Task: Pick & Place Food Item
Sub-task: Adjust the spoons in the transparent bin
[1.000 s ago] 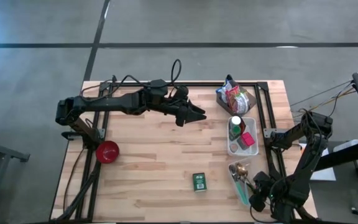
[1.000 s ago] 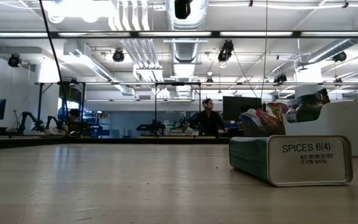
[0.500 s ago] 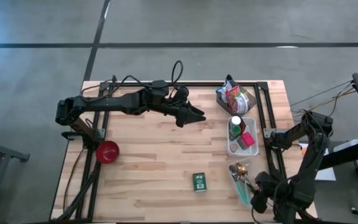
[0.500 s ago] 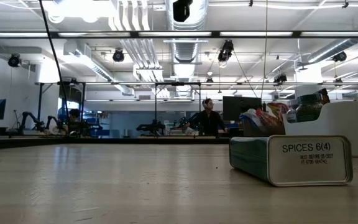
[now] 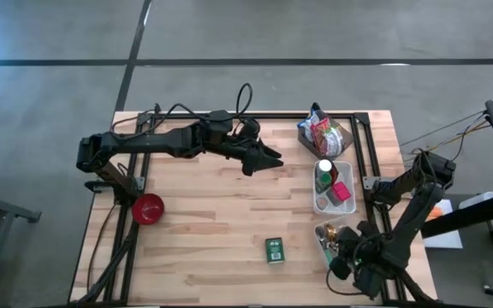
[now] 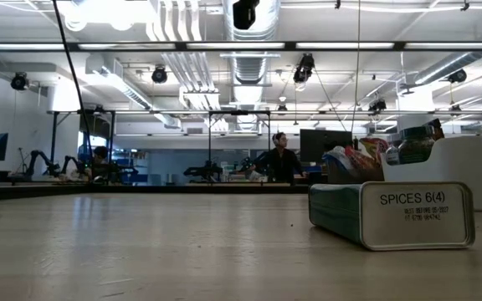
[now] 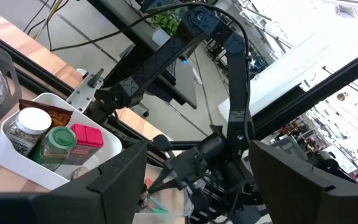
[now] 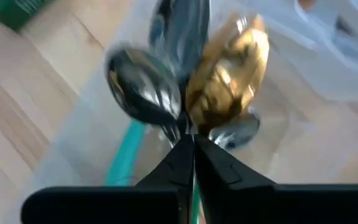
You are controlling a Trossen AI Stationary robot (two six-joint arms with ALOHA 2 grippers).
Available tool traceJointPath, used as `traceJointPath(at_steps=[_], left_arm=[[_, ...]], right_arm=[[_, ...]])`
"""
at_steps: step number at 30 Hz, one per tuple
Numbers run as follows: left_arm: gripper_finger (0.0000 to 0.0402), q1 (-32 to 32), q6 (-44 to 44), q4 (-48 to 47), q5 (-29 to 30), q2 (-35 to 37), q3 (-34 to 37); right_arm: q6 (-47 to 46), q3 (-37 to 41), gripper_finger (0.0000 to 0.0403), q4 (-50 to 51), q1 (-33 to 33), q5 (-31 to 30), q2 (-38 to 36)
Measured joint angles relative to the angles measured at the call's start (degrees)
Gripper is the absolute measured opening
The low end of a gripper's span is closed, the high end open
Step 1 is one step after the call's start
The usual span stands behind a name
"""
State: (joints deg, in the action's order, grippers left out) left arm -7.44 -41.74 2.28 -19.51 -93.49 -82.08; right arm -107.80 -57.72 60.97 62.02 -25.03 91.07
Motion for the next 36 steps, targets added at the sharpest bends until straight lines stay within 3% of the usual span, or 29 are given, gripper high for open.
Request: traceJointPath(at_steps=[5, 9, 19, 27, 31, 36], left_arm=[[0.0283, 0.21, 0.00, -0.02, -0.02, 0.00, 0.02], [0.0283, 0.21, 0.44, -0.02, -0.01, 0.00, 0.02], [0.0283, 0.21, 1.29, -0.02, -0.04, 0.00, 0.02], [0.0283, 0.21, 1.45, -0.60, -0.14, 0.00, 0.02], [0.0283, 0.80, -0.50, -4.86, -0.83, 0.00, 0.02], [0.0283, 5.51, 8.51, -16.54, 1.34, -0.06, 0.04]], right_arm=[[1.78, 2.79, 0.0010, -2.65, -0.23, 5.18, -0.09], [2.17, 4.16, 0.0010, -6.62, -0.50, 5.19, -0.33], [3.59, 0.51, 0.0010, -4.43, -0.48, 2.28, -2.12], [7.08, -1.82, 0.0010, -4.35, -0.55, 4.24, -2.37], [7.47, -3.82, 0.0010, -3.48, -0.55, 3.13, -2.54], [7.16, -8.82, 0.0010, 3.20, -0.44, -1.66, -3.71]])
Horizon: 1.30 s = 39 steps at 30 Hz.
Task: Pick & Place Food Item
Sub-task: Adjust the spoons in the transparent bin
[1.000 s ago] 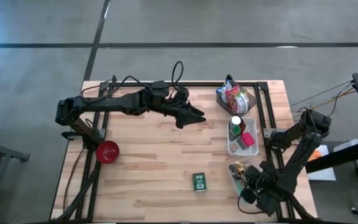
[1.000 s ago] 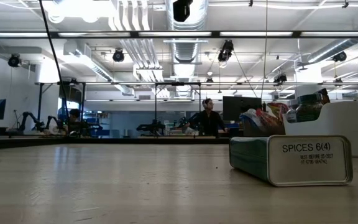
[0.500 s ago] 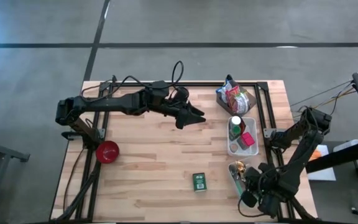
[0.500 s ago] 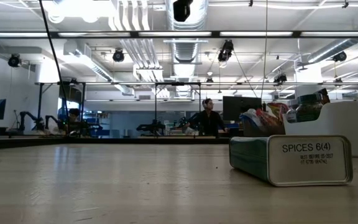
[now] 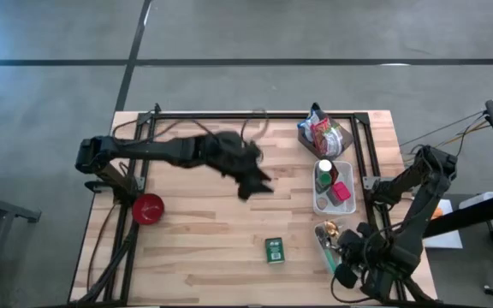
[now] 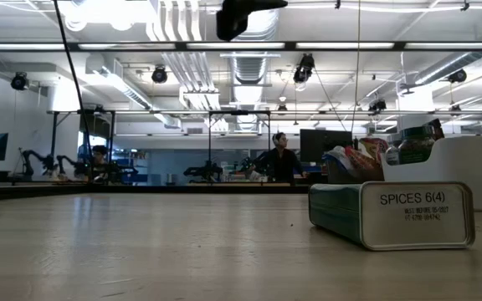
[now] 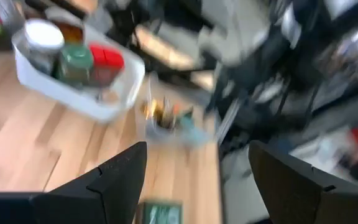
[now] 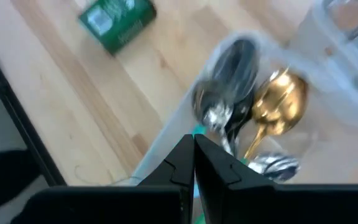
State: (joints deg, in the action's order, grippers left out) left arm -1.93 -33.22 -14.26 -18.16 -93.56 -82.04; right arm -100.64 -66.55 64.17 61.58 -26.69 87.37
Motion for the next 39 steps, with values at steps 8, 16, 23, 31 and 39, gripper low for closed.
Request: traceJointPath(at_steps=[8, 16, 23, 31, 39], left_arm=[[0.0283, 6.00, 2.20, -5.80, 2.99, -2.50, 0.02], [0.0283, 6.45, -7.13, -5.44, 3.20, -5.33, 0.02], [0.0283, 6.44, -6.14, -4.70, 4.45, -6.78, 0.02], [0.0283, 6.33, -4.53, -3.45, 5.11, -6.99, 0.02], [0.0283, 6.33, -4.08, -3.17, 5.12, -6.99, 0.02]], right_arm=[[0.53, -2.14, 0.0033, 4.92, -0.89, -0.39, -2.24], [1.51, 0.77, 0.0148, 4.62, -1.39, 13.15, -3.21], [5.68, 3.11, 0.0126, -0.16, -3.91, 16.23, -3.25], [9.88, 9.64, 0.0015, -11.86, -7.55, 20.16, -3.25], [15.71, 12.06, 0.0008, -15.74, -9.57, 22.49, -3.05]])
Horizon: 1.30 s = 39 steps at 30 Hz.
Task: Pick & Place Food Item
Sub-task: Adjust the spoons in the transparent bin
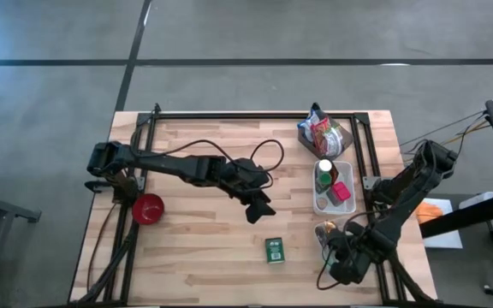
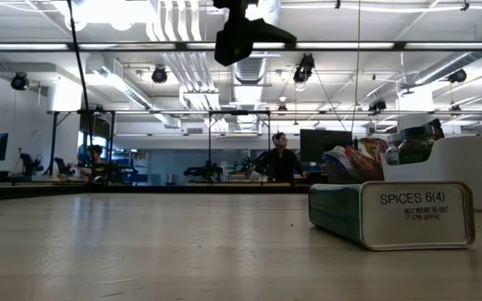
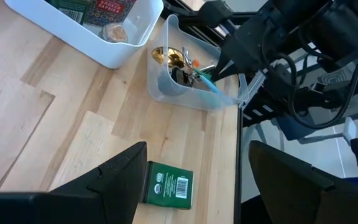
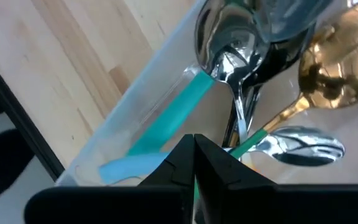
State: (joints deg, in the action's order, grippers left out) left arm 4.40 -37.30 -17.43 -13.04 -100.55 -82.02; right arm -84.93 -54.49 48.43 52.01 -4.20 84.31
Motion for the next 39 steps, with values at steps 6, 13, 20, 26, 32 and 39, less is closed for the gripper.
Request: traceJointPath(at_steps=[6, 13, 20, 26, 32, 39], left_arm=[[0.0283, 0.00, 1.14, 0.00, 0.00, 0.00, 0.00], [0.0283, 0.00, 1.53, -0.02, -0.01, 0.00, 0.00], [0.0283, 0.00, 1.92, -0.11, -0.02, 0.04, 0.00], [0.0283, 0.00, 1.92, -0.06, -0.02, 0.05, 0.00], [0.0283, 0.00, 2.58, -0.04, -0.04, 0.07, 0.00], [0.0283, 0.00, 2.84, -0.04, -0.02, 0.07, -0.02]], right_arm=[[6.46, 1.54, 0.0008, -2.61, -0.11, 1.39, 0.05], [12.34, 1.65, 0.0008, -6.03, -0.68, 3.40, 3.87], [13.12, 1.52, 0.0008, -5.45, -0.82, 7.63, 5.79], [13.53, 1.52, 0.0008, -3.16, -0.81, 10.98, 5.78], [14.21, 1.52, 0.0008, 0.63, -0.80, 13.36, 5.75], [11.14, 0.75, 0.0008, 3.70, -0.81, 13.79, 4.19]])
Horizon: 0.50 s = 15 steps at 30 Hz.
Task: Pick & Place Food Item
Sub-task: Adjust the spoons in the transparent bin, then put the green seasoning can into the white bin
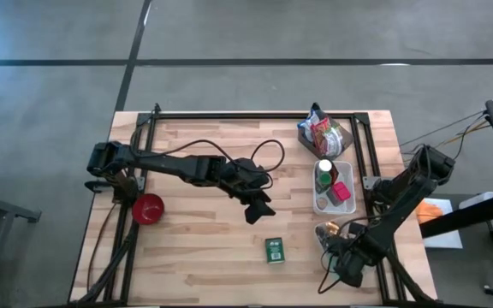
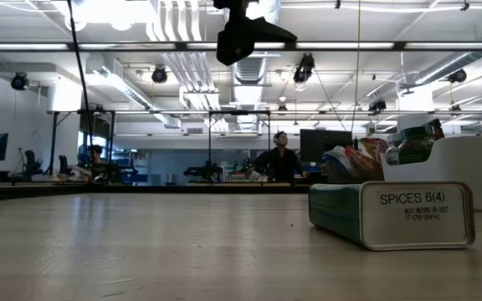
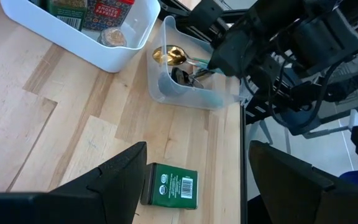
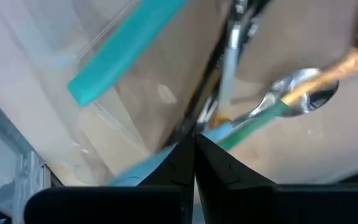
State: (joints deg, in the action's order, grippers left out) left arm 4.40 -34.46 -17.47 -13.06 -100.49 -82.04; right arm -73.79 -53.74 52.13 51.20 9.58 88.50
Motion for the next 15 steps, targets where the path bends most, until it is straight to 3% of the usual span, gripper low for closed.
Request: traceJointPath(at_steps=[9, 15], left_arm=[[0.0283, -0.02, 0.16, 0.00, 0.00, 0.02, 0.00], [0.0283, -0.02, 0.15, -0.02, -0.02, 0.02, 0.00]], right_arm=[[-1.83, -2.39, 0.0008, 4.56, 0.02, -0.31, -1.34], [-0.45, -3.68, 0.0008, 4.45, 0.02, 4.28, -1.41]])
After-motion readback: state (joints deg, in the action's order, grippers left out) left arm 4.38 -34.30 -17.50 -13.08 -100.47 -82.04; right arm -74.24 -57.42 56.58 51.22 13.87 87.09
